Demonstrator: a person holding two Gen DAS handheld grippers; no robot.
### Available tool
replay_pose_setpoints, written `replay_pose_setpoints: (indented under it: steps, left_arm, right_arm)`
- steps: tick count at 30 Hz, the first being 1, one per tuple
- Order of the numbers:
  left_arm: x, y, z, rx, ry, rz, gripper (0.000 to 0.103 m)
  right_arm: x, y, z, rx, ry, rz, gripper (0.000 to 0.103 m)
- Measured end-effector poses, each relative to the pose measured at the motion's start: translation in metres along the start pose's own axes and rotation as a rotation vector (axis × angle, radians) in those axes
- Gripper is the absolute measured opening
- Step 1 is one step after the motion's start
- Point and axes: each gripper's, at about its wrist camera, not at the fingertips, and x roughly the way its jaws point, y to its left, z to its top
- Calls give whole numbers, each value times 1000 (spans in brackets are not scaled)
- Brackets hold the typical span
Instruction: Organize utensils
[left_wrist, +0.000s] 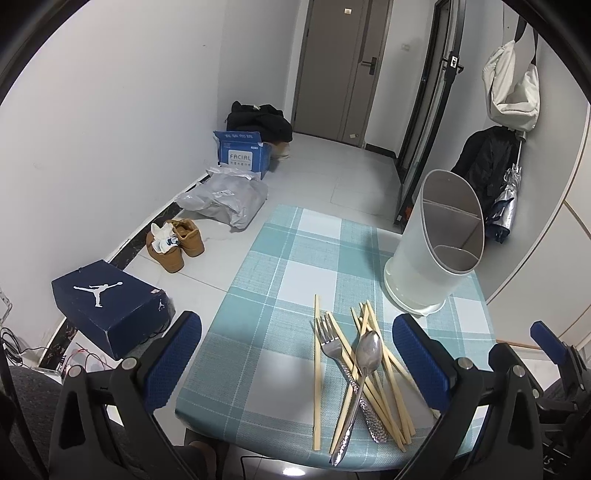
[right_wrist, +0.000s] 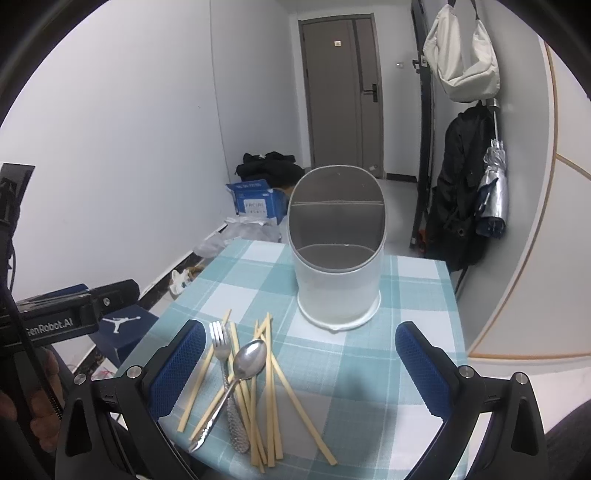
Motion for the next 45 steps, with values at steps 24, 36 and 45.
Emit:
replay_pose_setpoints:
  steps: [24, 36, 45]
  left_arm:
    - [4, 4, 0, -14, 21, 15, 102]
    - [9, 4, 0, -29, 46, 3, 102]
    - [13, 5, 2, -42, 74, -32, 102]
  right_arm:
    - [-1, -4, -1, 28, -7, 33, 103]
    - [3, -6, -2, 33, 13, 53, 103]
    - [12, -10, -3, 61, 42, 70, 103]
